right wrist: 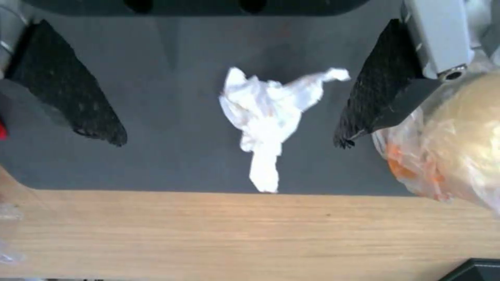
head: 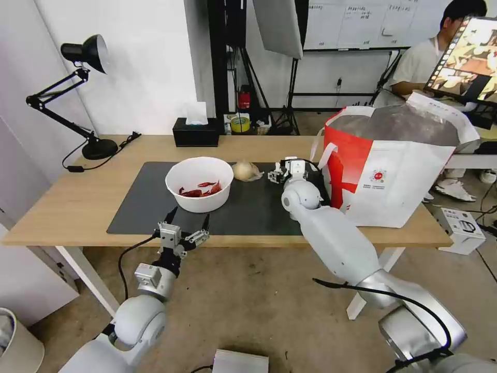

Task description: Pick up the trash from the table and place it into the takeout bag.

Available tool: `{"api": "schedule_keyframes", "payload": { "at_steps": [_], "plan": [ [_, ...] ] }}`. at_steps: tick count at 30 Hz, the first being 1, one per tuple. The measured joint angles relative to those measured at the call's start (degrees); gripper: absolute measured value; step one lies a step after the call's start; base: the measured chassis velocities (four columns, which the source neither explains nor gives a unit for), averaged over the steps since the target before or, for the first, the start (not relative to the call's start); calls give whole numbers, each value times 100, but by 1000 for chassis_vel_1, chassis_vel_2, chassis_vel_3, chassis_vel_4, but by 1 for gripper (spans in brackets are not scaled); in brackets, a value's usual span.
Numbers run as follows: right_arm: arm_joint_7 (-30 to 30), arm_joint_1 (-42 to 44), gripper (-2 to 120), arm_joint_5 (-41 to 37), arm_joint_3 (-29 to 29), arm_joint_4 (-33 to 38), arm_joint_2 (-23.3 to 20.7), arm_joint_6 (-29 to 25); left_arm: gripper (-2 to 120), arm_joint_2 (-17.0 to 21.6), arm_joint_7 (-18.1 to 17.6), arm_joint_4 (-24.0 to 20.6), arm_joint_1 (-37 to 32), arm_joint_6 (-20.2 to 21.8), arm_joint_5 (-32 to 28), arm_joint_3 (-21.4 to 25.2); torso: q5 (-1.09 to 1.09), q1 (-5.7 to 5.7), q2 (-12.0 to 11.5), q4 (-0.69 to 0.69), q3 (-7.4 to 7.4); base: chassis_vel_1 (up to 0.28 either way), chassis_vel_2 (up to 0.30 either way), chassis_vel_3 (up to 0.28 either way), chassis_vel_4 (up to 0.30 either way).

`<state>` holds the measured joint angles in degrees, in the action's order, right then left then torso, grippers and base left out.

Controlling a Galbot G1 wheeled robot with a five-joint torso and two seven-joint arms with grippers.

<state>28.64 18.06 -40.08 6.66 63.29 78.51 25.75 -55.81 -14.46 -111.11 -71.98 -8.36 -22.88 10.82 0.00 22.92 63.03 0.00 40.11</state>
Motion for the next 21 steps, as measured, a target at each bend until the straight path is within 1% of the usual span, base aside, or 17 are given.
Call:
{"api": "schedule_keyframes", "payload": {
  "at_steps": [13, 21],
  "plan": [
    [-116, -283, 100, -56, -34, -520, 282, 119, 100, -11, 8, -10, -41, -60, 6, 0, 0, 0, 0, 0, -1, 0, 0, 0, 0],
    [-182, -317, 100, -61, -59, -669, 328, 186, 100, 5, 16, -6, -63, -92, 12, 1, 0, 0, 0, 0, 0, 0, 0, 0, 0]
  ]
}}
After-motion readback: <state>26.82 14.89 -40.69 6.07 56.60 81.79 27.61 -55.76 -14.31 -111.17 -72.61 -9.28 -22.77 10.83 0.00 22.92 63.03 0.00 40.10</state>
